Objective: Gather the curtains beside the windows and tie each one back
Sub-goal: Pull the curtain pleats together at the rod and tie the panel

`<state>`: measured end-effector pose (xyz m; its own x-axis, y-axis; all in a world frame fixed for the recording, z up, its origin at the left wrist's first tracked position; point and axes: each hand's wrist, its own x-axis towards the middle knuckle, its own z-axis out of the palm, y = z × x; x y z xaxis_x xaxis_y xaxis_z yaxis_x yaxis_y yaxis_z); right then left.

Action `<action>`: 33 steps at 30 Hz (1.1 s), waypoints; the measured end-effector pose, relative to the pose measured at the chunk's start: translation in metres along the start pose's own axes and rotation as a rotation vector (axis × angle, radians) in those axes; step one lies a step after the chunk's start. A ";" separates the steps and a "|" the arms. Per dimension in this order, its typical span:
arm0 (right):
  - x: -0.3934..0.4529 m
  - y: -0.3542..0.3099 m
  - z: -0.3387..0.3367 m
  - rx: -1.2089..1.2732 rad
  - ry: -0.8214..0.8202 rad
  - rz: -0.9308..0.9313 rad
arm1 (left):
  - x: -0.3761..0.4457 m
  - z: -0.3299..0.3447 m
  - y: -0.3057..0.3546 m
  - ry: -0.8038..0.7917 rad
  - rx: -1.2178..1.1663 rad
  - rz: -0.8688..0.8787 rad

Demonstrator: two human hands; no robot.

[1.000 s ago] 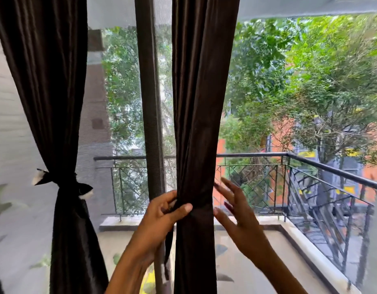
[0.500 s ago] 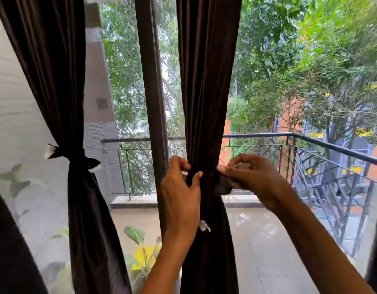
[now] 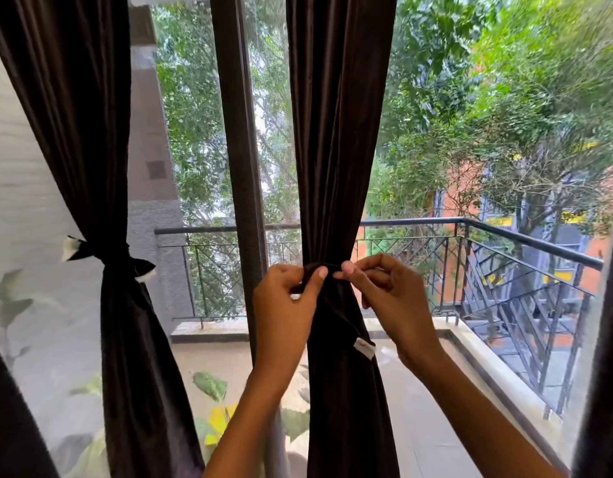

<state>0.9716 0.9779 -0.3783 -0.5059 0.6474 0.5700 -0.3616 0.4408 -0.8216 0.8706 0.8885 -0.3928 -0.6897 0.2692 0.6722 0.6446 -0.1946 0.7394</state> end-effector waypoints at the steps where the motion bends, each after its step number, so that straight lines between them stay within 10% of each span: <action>1: -0.003 0.001 -0.001 -0.065 -0.024 -0.044 | 0.003 -0.002 -0.001 -0.021 -0.045 -0.046; 17: 0.003 0.007 -0.019 -1.032 -0.151 -0.680 | 0.005 0.002 -0.006 0.012 0.199 0.222; 23: 0.022 0.007 -0.017 -0.847 0.161 -0.922 | 0.000 0.002 -0.006 -0.065 0.248 0.358; 33: 0.028 0.047 -0.009 -0.477 0.033 -0.864 | -0.003 -0.002 -0.006 -0.144 0.102 0.313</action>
<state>0.9475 1.0230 -0.4010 -0.1915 -0.0012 0.9815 -0.2392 0.9699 -0.0455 0.8678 0.8875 -0.3990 -0.4048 0.3427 0.8478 0.8520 -0.1952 0.4857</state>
